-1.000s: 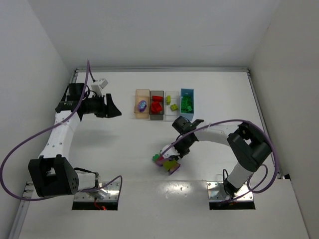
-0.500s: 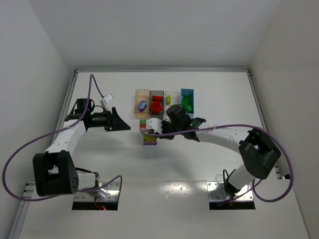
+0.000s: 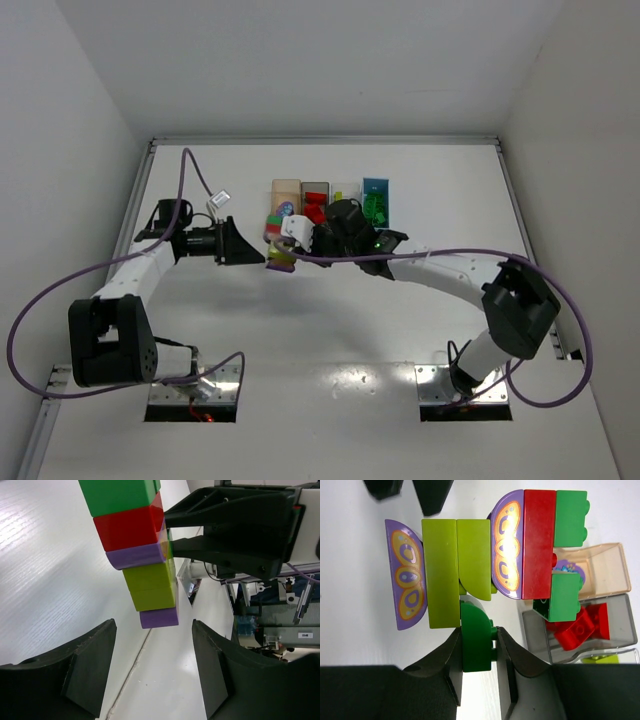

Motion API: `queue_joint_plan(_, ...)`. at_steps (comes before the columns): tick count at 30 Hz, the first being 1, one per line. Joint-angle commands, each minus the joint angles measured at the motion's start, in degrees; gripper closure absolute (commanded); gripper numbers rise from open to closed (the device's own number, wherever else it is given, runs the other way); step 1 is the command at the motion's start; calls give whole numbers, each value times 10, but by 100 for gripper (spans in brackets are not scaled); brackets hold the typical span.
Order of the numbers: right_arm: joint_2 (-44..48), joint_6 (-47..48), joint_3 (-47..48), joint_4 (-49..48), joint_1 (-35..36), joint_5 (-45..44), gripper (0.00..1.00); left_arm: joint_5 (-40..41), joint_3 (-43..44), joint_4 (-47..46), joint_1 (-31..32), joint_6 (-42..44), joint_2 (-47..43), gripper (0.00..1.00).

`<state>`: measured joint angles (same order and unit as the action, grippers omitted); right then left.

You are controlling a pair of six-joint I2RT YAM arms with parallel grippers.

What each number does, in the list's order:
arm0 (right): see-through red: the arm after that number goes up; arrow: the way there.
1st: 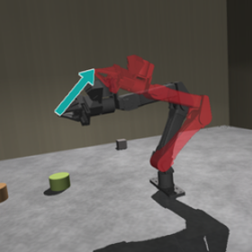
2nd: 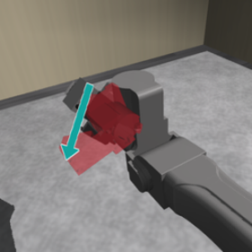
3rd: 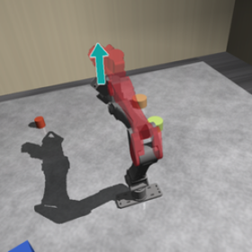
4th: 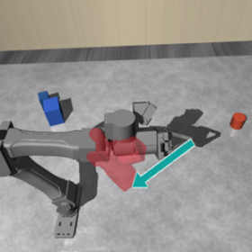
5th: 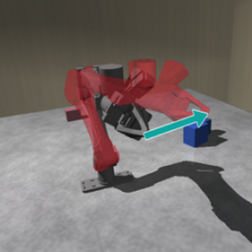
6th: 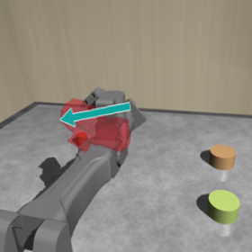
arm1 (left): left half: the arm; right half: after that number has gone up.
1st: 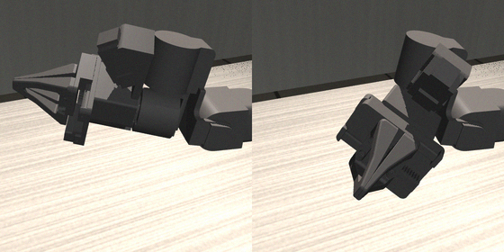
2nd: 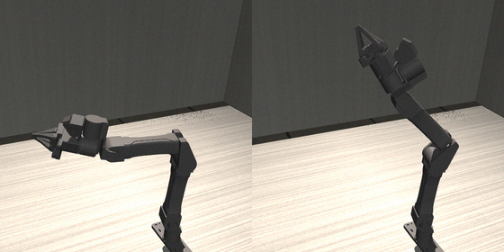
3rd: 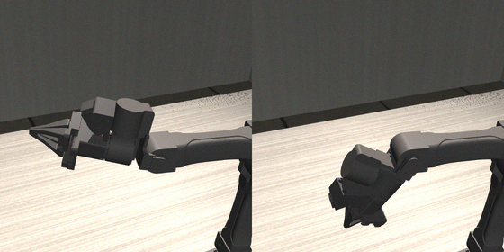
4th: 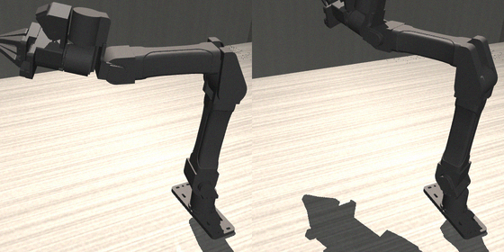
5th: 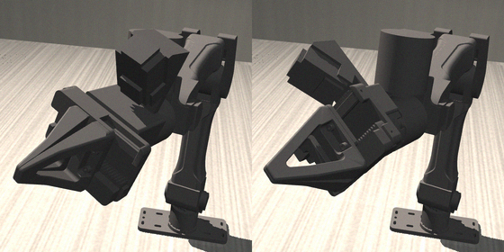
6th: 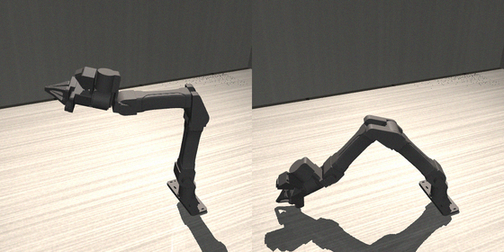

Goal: Sort the legos into containers by color

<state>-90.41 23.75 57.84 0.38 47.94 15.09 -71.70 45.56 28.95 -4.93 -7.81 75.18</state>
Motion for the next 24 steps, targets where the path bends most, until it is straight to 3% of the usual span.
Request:
queue_joint_plan(1, -10, -27, 38, -46, 10, -9, 99, -18, -1, -21, 4, 9, -6, 32)
queue_joint_plan(20, -15, -45, 49, -57, 43, -27, 100, -12, 9, -36, 4, 19, -6, 32)
queue_joint_plan(24, -20, -63, 54, -57, 44, -32, 100, -18, 9, -36, 4, 19, -1, 40)
